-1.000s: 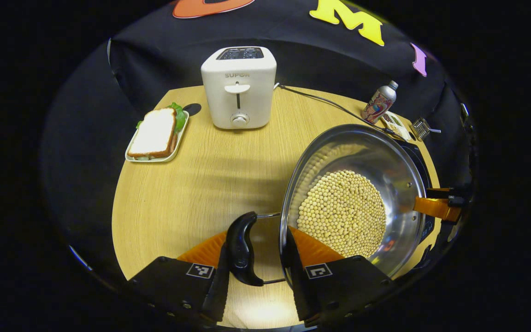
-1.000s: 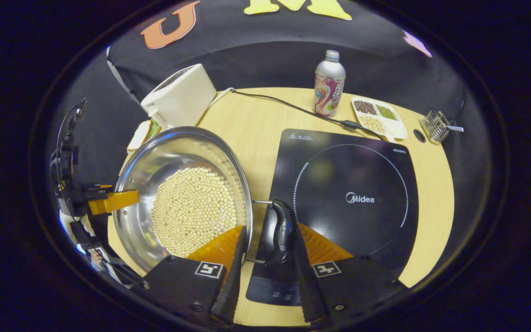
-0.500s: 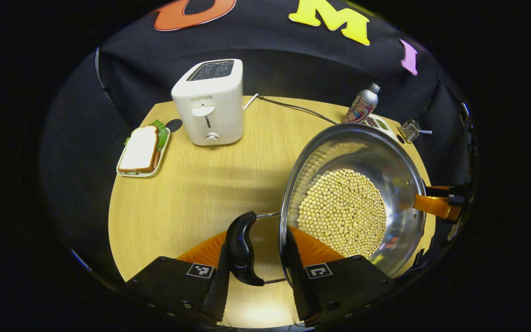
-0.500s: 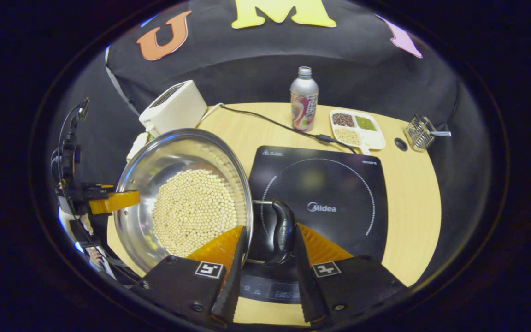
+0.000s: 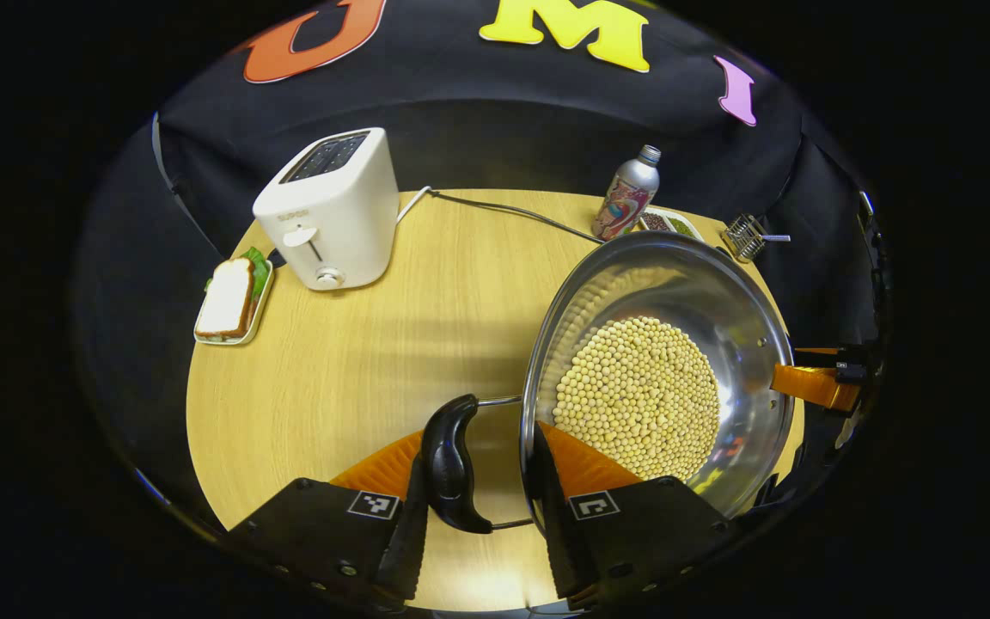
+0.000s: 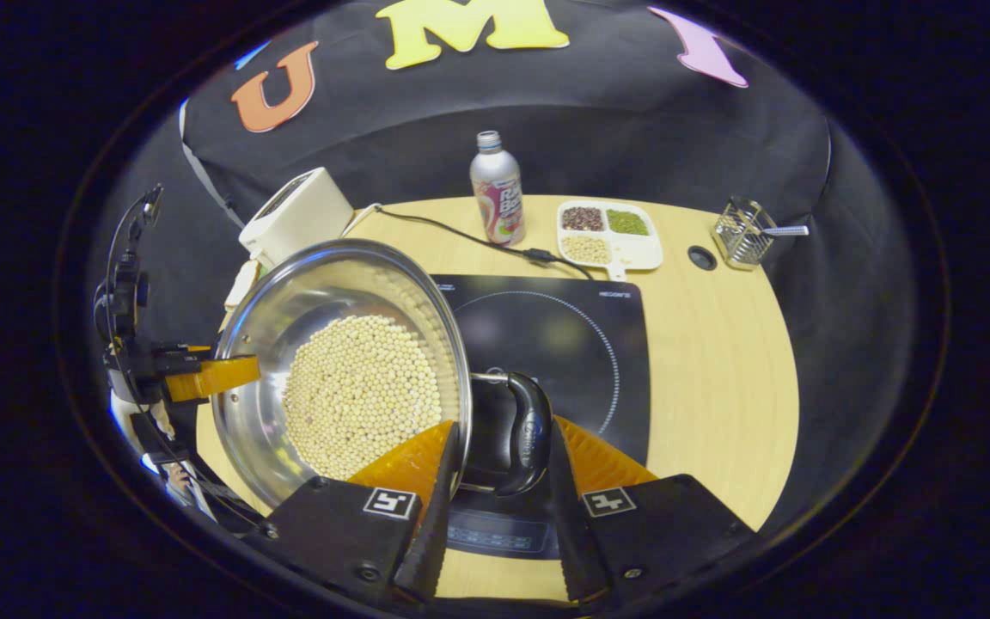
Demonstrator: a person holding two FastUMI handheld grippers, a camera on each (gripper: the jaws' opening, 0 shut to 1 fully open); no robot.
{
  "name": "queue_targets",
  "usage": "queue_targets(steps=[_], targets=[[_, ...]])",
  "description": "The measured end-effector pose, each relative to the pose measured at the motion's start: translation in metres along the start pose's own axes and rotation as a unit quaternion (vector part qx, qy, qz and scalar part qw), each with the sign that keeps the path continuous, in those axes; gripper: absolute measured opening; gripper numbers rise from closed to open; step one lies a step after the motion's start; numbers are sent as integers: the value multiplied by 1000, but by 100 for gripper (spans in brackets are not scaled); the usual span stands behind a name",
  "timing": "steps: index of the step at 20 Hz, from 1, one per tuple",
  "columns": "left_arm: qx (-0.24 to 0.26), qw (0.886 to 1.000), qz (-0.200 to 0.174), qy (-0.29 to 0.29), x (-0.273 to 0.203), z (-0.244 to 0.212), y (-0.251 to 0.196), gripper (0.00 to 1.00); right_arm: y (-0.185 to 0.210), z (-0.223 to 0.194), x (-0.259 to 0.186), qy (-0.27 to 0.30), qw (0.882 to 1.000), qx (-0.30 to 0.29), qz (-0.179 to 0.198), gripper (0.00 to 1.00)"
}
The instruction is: First push the handle of the pot to place it horizontally, then grasp the pot with both hands and set it on the induction cooktop.
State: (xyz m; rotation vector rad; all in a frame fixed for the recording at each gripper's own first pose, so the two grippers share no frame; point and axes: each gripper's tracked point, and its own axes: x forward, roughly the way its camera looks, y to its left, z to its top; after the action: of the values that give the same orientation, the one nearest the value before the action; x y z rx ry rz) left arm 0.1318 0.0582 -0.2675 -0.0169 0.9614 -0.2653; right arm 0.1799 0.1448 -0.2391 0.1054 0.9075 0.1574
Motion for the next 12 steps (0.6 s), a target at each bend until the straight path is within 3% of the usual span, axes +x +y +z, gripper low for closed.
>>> queue_targets(steps=[5, 6, 7, 9, 10, 11, 12], targets=[[0, 1000, -2, 4, 10, 2, -40, 57, -44, -1, -6, 2, 1000, 2, -4, 54], [0, 1000, -2, 4, 12, 3, -48, 67, -52, -2, -7, 3, 1000, 3, -4, 53], [1, 1000, -2, 5, 15, 3, -57, 57, -61, -3, -8, 4, 1000, 4, -4, 54], [1, 1000, -1, 5, 18, 4, -71, 57, -77, -3, -8, 7, 1000, 3, -4, 54], [0, 1000, -2, 4, 20, 4, -79, 67, -84, -2, -8, 8, 1000, 2, -6, 53], [-1, 1000, -1, 5, 25, 4, -84, 67, -92, -1, -7, 9, 1000, 1, -7, 54], [-3, 1000, -1, 5, 28, 4, -91, 57, -99, 0, -6, 9, 1000, 0, -8, 54]])
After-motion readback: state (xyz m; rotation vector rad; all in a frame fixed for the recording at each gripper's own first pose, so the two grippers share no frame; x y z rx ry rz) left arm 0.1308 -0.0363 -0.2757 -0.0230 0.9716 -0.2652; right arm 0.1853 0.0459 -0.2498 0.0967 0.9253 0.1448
